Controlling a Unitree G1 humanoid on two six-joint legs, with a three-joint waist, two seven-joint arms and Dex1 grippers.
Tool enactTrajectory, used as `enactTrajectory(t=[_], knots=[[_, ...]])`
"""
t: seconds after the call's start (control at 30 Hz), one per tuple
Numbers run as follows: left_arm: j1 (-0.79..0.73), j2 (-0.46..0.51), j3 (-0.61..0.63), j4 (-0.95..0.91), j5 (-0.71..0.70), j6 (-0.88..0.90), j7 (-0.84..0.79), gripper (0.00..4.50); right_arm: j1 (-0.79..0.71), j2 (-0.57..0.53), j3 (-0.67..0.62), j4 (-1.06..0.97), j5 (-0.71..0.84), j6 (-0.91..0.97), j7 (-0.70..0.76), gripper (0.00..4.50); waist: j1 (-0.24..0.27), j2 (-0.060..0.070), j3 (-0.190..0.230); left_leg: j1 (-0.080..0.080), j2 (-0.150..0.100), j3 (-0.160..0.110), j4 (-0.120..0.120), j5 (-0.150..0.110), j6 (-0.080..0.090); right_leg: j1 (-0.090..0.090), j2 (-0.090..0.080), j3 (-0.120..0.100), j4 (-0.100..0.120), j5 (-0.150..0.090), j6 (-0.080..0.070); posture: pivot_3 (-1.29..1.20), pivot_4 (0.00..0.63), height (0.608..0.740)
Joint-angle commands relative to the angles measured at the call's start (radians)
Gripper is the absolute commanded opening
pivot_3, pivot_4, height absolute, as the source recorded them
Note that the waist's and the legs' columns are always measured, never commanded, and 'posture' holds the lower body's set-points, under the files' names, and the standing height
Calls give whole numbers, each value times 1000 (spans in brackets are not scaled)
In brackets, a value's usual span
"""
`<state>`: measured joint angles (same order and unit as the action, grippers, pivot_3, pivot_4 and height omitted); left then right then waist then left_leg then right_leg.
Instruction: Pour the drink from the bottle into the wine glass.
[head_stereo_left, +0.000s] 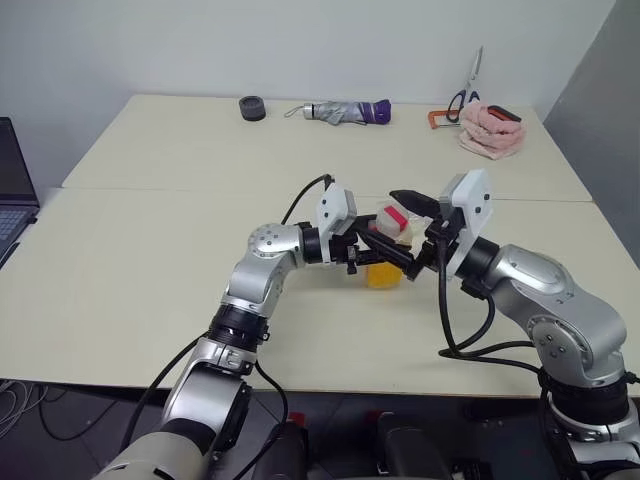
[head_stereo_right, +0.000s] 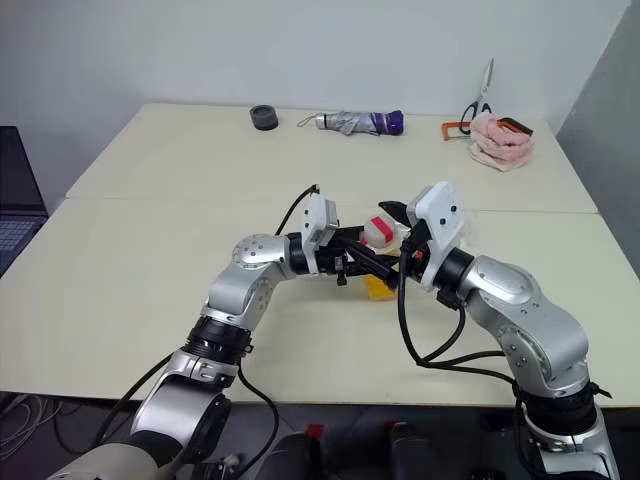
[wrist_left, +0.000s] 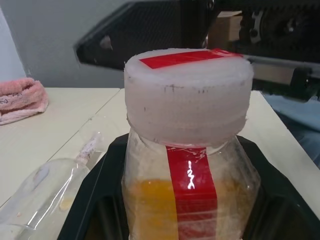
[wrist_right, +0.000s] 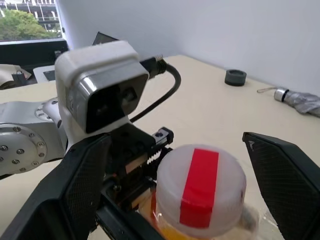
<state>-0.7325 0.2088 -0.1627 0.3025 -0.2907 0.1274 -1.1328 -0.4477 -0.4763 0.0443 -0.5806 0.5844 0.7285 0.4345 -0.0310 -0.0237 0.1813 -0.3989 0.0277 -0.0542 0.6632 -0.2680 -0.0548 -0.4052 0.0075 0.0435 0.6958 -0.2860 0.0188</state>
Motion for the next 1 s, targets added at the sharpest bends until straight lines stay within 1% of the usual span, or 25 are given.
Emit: enactTrajectory(t=[0.03, 0.07, 0.17, 0.2, 0.27, 0.37, 0.57, 0.63, 0.67, 0.73, 0.8, 0.87, 0.93, 1.0], knots=[[-11, 0, 2, -43, -11, -18, -3, 2163, -19, 3, -2, -5, -17, -28, 11, 4500, 0, 0, 0, 0, 0, 0, 0, 0, 0, 0, 0, 0, 0, 0, 0, 0, 150, 740], [-10, 0, 1, -44, -11, -17, -2, 2163, -20, 4, -1, -4, -22, -29, 13, 4500, 0, 0, 0, 0, 0, 0, 0, 0, 0, 0, 0, 0, 0, 0, 0, 0, 150, 740], [-8, 0, 0, -48, -13, -14, 0, 2163, -22, -4, 12, 1, -41, -34, 28, 3881, 0, 0, 0, 0, 0, 0, 0, 0, 0, 0, 0, 0, 0, 0, 0, 0, 150, 740], [-8, 0, 0, -48, -13, -13, 0, 2163, -22, -3, 13, 2, -45, -35, 32, 3592, 0, 0, 0, 0, 0, 0, 0, 0, 0, 0, 0, 0, 0, 0, 0, 0, 150, 740], [-7, 0, 0, -50, -14, -12, 1, 2163, -22, -1, 14, 4, -53, -42, 39, 2819, 0, 0, 0, 0, 0, 0, 0, 0, 0, 0, 0, 0, 0, 0, 0, 0, 150, 740], [-6, 0, 0, -50, -14, -10, 0, 2163, -22, 3, 15, 7, -64, -58, 48, 1908, 0, 0, 0, 0, 0, 0, 0, 0, 0, 0, 0, 0, 0, 0, 0, 0, 150, 740], [-5, 7, -2, -54, -17, -3, -9, 2163, -18, 1, 25, 12, -73, -88, 93, 1901, 0, 0, 0, 0, 0, 0, 0, 0, 0, 0, 0, 0, 0, 0, 0, 0, 150, 740], [-7, 16, -4, -70, -32, 19, -33, 2163, -40, -35, 27, 69, -59, -146, 223, 1901, 0, 0, 0, 0, 0, 0, 0, 0, 0, 0, 0, 0, 0, 0, 0, 0, 150, 740], [-9, 26, -8, -81, -40, 32, -56, 2162, -66, -73, 30, 115, -46, -168, 325, 1901, -1, 0, 0, 0, 0, 0, 0, 0, 0, 0, 0, 0, 0, 0, 0, 0, 150, 740], [-14, 40, -13, -94, -52, 52, -92, 2159, -113, -129, 45, 197, -42, -205, 474, 1901, -1, 1, 1, 0, 0, 1, 0, 0, 0, 0, 0, 0, 0, 0, 0, 0, 150, 740], [-23, 55, -15, -101, -58, 62, -126, 2158, -178, -164, 57, 302, -39, -221, 588, 1901, -2, 1, 1, 1, 0, 0, 0, 0, 0, 0, 0, 0, 0, 0, 0, 0, 150, 740], [-32, 64, -15, -107, -65, 72, -145, 2157, -233, -177, 65, 400, -51, -238, 658, 1901, -3, 1, 1, 1, 1, 0, 0, 0, 0, 0, 1, 0, 0, 0, 0, 0, 150, 740], [-39, 69, -14, -107, -60, 70, -147, 2156, -260, -186, 70, 444, -42, -217, 712, 1901, -2, 1, 1, 1, 1, 0, 0, 0, 0, 0, 1, 0, 0, 0, 0, 0, 150, 740], [-40, 66, -5, -105, -56, 72, -127, 2156, -258, -182, 62, 446, -51, -212, 701, 1901, 0, 1, 1, 0, 1, 0, 0, 0, 0, 0, 1, 0, 0, 0, 0, 0, 150, 740]])
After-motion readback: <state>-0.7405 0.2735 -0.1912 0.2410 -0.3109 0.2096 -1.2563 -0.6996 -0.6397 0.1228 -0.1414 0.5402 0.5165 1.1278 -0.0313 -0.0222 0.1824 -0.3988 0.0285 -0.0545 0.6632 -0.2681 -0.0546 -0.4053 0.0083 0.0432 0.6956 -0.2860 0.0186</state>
